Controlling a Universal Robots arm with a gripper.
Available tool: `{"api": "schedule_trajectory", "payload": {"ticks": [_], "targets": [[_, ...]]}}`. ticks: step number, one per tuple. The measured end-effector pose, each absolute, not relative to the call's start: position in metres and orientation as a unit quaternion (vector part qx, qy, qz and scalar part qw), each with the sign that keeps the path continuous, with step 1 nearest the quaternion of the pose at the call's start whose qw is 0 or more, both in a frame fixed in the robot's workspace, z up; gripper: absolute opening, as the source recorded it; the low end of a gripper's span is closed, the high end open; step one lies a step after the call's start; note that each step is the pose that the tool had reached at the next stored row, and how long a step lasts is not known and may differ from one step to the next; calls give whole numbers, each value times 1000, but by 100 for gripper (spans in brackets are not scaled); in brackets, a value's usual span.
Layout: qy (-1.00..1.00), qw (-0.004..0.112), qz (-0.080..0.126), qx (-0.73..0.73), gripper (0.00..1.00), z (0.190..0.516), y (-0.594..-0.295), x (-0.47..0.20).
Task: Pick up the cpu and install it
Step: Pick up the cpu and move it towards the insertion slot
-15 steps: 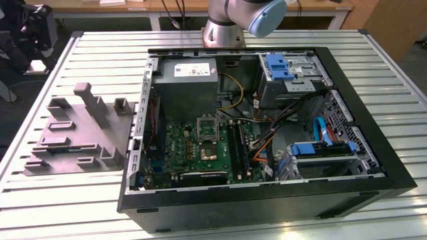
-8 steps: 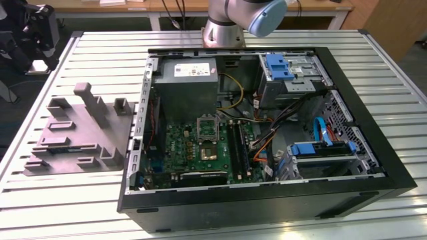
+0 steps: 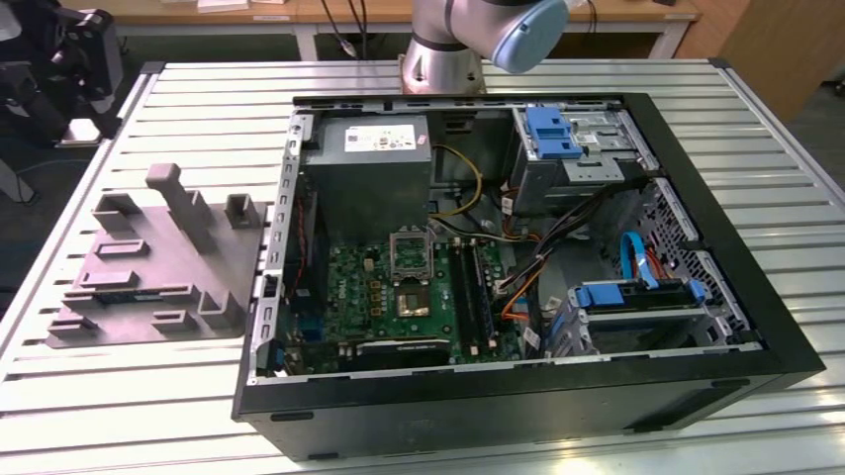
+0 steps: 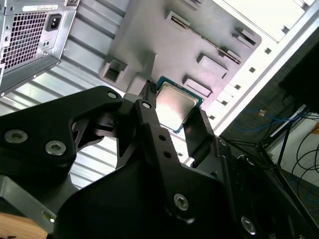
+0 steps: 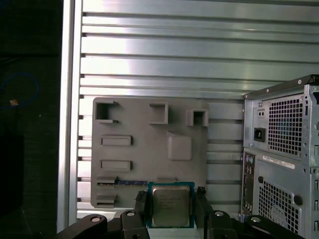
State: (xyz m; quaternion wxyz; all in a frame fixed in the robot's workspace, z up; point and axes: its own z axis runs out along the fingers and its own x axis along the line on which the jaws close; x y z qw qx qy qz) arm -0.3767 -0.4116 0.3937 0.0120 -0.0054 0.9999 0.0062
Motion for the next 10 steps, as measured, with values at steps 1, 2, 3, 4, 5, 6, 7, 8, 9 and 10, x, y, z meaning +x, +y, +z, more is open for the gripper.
{"api": "schedule_trajectory", "payload": {"ticks": [1, 2, 3, 4, 5, 6, 7, 8, 9, 10], "targets": [[1000, 12, 6, -5, 47, 394, -412, -376], [1000, 12, 6, -5, 47, 394, -412, -376], [1000, 12, 6, -5, 47, 394, -412, -376], [1000, 12, 6, -5, 47, 394, -412, -376], [1000, 12, 6, -5, 47, 394, -412, -376], [1000, 12, 6, -5, 47, 394, -412, -376], [1000, 12, 6, -5, 47, 394, -412, -375], [1000, 12, 6, -5, 47, 394, -412, -375], [1000, 12, 6, -5, 47, 394, -412, -375], [1000, 12, 6, -5, 47, 394, -412, -375]]}}
